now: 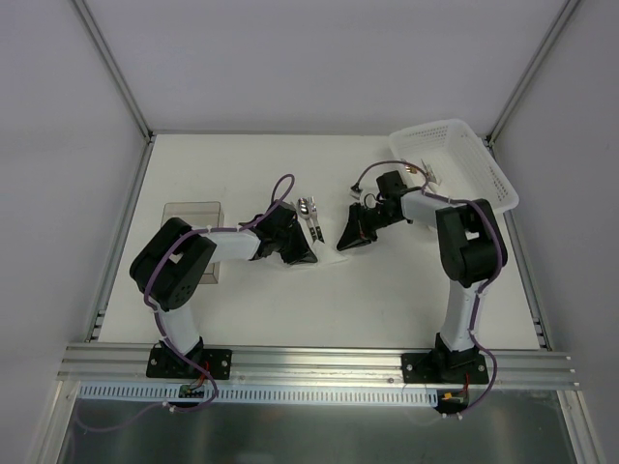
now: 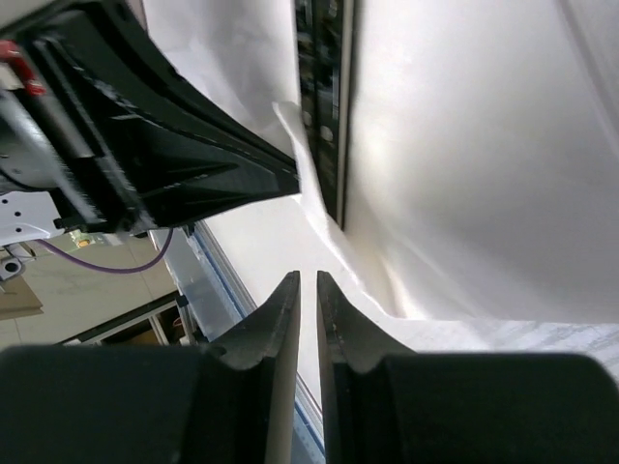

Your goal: Place the utensils on the paper napkin and roll it up

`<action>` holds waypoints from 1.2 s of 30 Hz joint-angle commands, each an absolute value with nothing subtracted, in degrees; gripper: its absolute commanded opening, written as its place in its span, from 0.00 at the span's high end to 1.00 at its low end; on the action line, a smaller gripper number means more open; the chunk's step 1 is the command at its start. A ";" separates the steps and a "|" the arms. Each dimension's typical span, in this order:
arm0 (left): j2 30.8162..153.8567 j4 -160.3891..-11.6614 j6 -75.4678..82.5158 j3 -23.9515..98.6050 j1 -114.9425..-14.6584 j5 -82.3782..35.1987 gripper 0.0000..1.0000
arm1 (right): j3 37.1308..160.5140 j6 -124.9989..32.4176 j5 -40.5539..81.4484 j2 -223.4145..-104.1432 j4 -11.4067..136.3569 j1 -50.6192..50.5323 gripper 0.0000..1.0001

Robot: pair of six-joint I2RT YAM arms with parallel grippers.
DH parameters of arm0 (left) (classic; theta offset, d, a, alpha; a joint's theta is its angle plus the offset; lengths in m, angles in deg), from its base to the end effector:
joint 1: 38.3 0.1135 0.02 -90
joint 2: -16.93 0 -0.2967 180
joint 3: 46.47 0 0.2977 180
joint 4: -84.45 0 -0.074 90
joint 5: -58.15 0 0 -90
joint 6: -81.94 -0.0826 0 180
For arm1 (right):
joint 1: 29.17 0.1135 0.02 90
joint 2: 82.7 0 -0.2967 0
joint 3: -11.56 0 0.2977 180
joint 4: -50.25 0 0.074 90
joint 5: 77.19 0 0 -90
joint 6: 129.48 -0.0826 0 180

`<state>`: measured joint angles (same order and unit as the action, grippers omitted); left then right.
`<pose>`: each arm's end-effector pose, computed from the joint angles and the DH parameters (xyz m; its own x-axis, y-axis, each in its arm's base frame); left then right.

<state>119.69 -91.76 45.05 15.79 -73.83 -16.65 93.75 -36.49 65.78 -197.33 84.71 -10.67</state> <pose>0.3308 -0.2628 0.1022 -0.9118 -0.2973 -0.2833 -0.0262 0.7305 -0.6824 0.3996 0.2032 0.1097 -0.8456 -0.3161 -0.4301 -0.5330 0.4559 0.7128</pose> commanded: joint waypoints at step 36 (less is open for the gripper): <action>118.88 -90.51 42.57 14.11 -73.46 -18.49 0.91 | 93.85 -40.79 62.64 -203.38 80.95 -7.81 0.90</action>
